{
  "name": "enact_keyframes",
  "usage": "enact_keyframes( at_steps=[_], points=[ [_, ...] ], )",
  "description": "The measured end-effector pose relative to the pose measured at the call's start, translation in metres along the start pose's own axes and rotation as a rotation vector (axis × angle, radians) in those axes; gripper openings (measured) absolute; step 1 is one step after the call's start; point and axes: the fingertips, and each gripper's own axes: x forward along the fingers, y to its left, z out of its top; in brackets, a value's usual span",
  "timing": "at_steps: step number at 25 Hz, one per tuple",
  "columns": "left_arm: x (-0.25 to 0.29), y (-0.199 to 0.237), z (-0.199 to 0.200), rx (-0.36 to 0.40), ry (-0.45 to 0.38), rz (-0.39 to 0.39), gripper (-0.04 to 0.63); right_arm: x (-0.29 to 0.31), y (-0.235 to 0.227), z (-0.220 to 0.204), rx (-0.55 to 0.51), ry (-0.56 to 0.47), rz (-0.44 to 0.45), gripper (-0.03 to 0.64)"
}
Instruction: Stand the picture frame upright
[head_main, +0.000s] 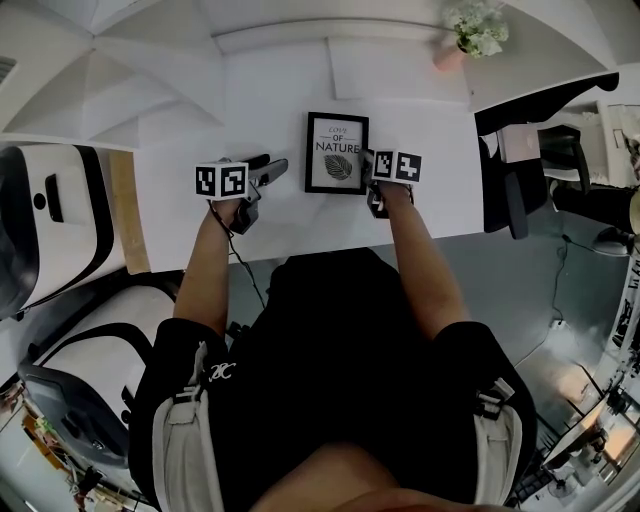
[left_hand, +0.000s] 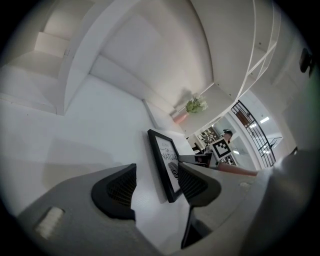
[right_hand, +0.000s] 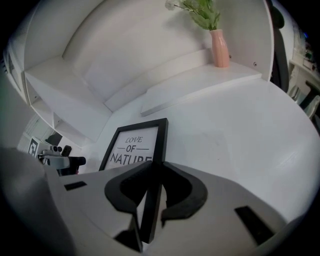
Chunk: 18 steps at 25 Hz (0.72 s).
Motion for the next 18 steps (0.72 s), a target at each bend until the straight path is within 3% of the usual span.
enact_keyframes(
  at_steps=[10,18],
  points=[
    [0.022,-0.008,-0.007,-0.081,0.031,-0.010,0.265,-0.001,0.008,-0.002,-0.015,0.014,0.064,0.074],
    [0.070,-0.027,-0.012,-0.119,0.065,-0.011,0.241,-0.001,0.000,0.002,-0.015,0.023,0.098,0.074]
  ],
)
